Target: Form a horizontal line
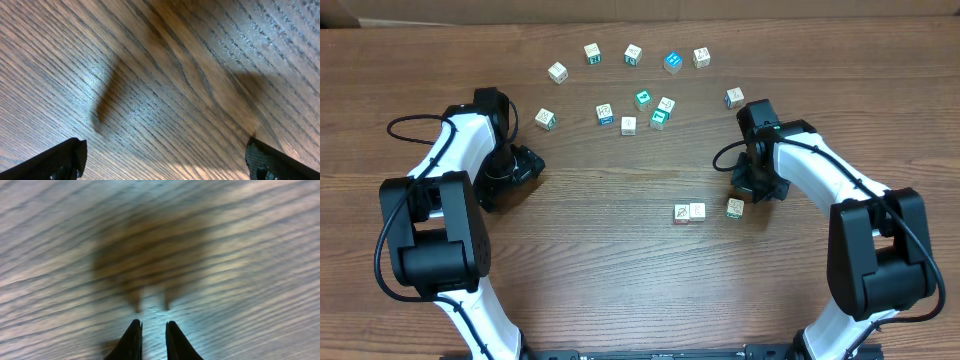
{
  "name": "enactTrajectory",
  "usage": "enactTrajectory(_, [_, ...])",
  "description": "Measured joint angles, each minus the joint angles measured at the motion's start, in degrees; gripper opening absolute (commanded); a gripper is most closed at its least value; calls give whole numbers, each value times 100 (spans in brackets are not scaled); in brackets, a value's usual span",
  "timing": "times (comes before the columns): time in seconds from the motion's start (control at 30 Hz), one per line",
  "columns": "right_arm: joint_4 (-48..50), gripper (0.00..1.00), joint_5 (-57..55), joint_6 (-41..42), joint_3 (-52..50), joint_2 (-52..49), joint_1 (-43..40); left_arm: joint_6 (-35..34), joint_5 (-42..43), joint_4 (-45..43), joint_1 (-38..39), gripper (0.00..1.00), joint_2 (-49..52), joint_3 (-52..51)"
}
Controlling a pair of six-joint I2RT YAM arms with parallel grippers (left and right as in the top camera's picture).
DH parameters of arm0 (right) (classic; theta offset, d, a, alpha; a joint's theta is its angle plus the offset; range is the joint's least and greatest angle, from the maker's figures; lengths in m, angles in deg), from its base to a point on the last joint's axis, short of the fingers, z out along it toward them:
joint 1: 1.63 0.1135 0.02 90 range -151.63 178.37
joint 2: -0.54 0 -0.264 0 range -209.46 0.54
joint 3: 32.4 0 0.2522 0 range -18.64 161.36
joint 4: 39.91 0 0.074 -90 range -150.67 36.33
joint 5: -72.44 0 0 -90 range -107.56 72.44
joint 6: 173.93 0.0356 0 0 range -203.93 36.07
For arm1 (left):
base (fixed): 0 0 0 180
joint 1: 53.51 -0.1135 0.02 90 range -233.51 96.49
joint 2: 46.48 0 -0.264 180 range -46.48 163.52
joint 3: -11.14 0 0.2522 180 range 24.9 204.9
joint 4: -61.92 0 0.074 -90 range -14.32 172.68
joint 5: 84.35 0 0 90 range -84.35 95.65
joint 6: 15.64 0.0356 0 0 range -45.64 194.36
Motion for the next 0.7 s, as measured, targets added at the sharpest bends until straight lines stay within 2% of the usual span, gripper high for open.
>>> enactTrajectory(0.7, [-24,12,13,9,-361,44,-68,0,0,0,0,100,0,0])
